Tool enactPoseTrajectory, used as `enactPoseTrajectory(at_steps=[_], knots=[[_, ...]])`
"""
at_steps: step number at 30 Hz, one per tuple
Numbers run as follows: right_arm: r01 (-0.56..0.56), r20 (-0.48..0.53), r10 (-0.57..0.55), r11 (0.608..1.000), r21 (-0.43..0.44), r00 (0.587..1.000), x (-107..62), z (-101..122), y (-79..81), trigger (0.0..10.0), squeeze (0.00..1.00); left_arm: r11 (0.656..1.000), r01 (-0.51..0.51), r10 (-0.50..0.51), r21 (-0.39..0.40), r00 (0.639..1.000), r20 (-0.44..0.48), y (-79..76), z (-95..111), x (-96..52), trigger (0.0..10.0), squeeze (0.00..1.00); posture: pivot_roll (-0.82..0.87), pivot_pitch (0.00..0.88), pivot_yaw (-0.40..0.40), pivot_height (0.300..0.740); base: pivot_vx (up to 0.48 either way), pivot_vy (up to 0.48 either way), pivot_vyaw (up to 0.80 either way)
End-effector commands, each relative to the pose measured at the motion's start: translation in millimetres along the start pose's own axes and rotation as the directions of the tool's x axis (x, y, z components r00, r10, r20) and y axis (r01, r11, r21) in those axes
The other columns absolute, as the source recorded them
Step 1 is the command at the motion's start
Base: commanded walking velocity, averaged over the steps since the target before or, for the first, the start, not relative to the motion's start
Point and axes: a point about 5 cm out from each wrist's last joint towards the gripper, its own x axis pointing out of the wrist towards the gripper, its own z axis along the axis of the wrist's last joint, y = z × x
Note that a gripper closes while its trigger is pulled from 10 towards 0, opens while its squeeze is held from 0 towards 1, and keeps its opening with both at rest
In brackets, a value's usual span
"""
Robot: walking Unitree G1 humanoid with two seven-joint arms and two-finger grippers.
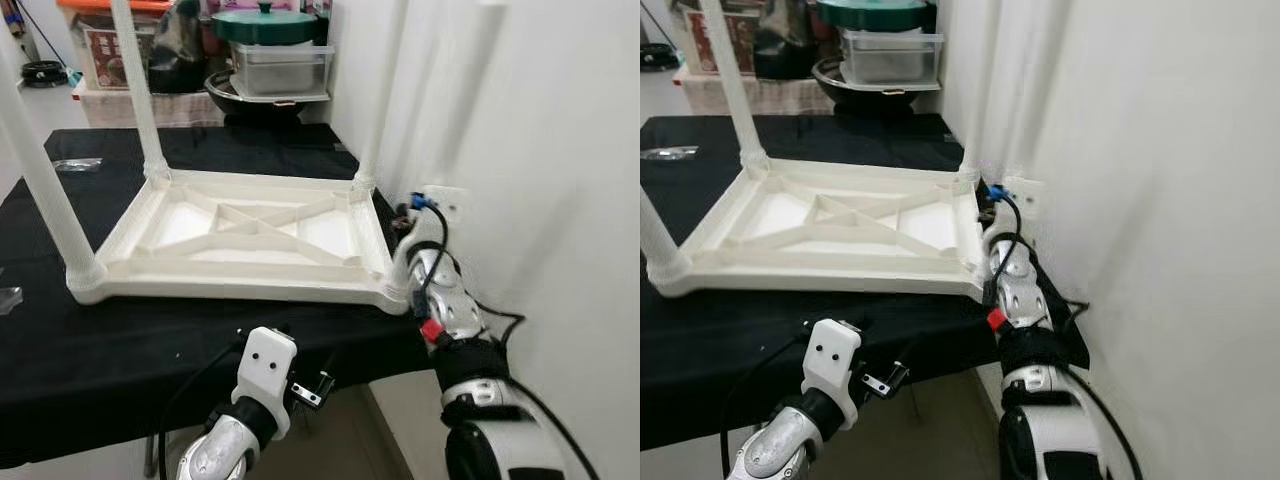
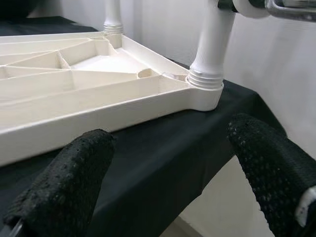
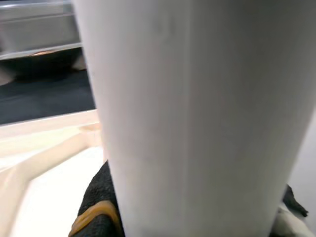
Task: Building children table
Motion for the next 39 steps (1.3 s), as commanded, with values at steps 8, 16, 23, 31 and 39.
enactPoseTrajectory(at_steps=[8,16,23,31,39], knots=[[-0.246,0.066,0.241,0.966,0.08,0.968,-0.9,2.9,27.3,10.0,1.0,1.0,0.008,-0.008,0.006,1.0,-0.019,-1.2,-4.6,0.9,10.0,0.0,0.09,0.02,-0.095,0.74,0.0,0.0,0.0],[-0.885,0.058,0.887,0.448,0.127,0.458,-23.8,4.2,36.1,10.0,0.0,1.0,0.004,-0.004,0.005,1.0,-0.018,-0.7,-4.4,2.0,10.0,0.0,0.08,0.022,-0.093,0.74,0.0,0.0,0.0],[-0.987,0.055,0.998,-0.006,0.162,0.003,-42.7,16.1,17.0,10.0,0.0,1.0,0.001,-0.001,0.005,1.0,-0.016,-0.8,-3.7,2.3,10.0,0.0,0.09,0.026,-0.102,0.74,0.0,0.0,0.0],[-0.992,-0.06,0.992,0.117,0.055,0.114,-30.6,4.8,48.6,0.0,0.0,1.0,-0.002,0.002,0.005,1.0,-0.015,-0.9,-3.3,1.9,10.0,0.0,0.1,0.03,-0.105,0.74,0.0,0.0,0.0],[-0.827,0.0,0.827,0.563,0.013,0.563,-6.0,14.8,51.8,0.0,0.0,1.0,-0.004,0.004,0.003,1.0,-0.014,-1.3,-3.1,2.4,10.0,0.0,0.09,0.03,-0.104,0.74,0.0,0.0,0.0]])
